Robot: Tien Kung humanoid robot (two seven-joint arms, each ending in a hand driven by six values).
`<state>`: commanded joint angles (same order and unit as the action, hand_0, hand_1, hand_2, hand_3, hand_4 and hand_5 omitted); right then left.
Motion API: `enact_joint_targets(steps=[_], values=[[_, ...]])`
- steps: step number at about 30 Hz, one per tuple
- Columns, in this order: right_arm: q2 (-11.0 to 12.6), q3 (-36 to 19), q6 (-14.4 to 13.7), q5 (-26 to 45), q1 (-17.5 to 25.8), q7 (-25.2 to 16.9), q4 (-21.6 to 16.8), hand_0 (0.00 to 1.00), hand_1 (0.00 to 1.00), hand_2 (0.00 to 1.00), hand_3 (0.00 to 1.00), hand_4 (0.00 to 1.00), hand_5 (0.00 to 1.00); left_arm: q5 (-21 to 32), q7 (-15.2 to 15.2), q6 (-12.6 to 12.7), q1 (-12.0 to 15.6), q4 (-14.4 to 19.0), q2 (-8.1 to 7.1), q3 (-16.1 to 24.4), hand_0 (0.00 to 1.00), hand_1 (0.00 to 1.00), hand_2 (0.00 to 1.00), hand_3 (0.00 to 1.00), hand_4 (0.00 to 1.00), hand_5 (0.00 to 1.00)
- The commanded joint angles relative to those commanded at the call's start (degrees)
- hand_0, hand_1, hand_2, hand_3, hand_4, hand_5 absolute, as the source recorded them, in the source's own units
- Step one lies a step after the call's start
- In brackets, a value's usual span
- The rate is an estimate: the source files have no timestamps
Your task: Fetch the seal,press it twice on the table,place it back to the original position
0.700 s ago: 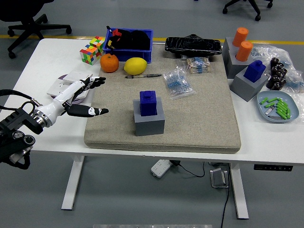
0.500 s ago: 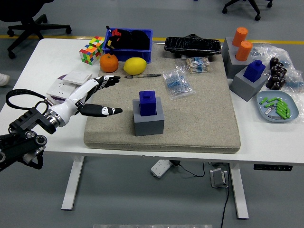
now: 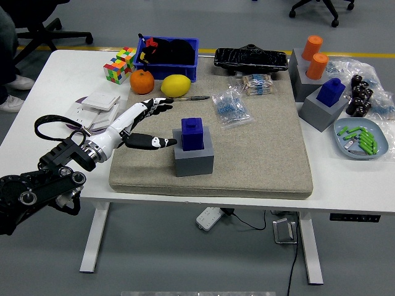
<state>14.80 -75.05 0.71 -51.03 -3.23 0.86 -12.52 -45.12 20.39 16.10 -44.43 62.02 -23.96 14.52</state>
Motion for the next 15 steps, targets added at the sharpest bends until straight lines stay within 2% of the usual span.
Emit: enact_joint_targets(steps=[5, 6, 10, 11, 15], values=[[0.0, 0.0, 0.1, 0.0, 0.1, 0.0, 0.1, 0.713, 0.626, 0.625, 0.599, 0.704, 0.484, 0.4, 0.1, 0.0, 0.1, 0.5, 1.36, 0.0, 0.882, 0.882, 0.843, 0.861, 0.949, 0.101], [-0.1, 0.1, 0.1, 0.0, 0.1, 0.0, 0.1, 0.713, 0.627, 0.625, 0.599, 0.703, 0.484, 0.8, 0.3, 0.0, 0.1, 0.7, 1.68, 0.0, 0.873, 0.842, 0.784, 0.83, 0.939, 0.033], [-0.1, 0.2, 0.0, 0.0, 0.1, -0.1, 0.0, 0.713, 0.627, 0.625, 0.599, 0.703, 0.484, 1.3, 0.9, 0.4, 0.1, 0.8, 2.81, 0.2, 0.873, 0.842, 0.784, 0.83, 0.939, 0.033], [-0.1, 0.2, 0.1, 0.0, 0.0, -0.1, 0.0, 0.713, 0.626, 0.625, 0.6, 0.703, 0.484, 1.4, 1.0, 0.5, 0.1, 0.5, 3.32, 0.2, 0.851, 0.787, 0.719, 0.816, 0.92, 0.002], [-0.1, 0.5, 0.1, 0.1, -0.1, -0.1, 0.0, 0.713, 0.626, 0.625, 0.6, 0.703, 0.484, 1.9, 1.5, 1.0, 0.0, -0.8, 4.91, 0.1, 0.851, 0.787, 0.719, 0.816, 0.92, 0.002]])
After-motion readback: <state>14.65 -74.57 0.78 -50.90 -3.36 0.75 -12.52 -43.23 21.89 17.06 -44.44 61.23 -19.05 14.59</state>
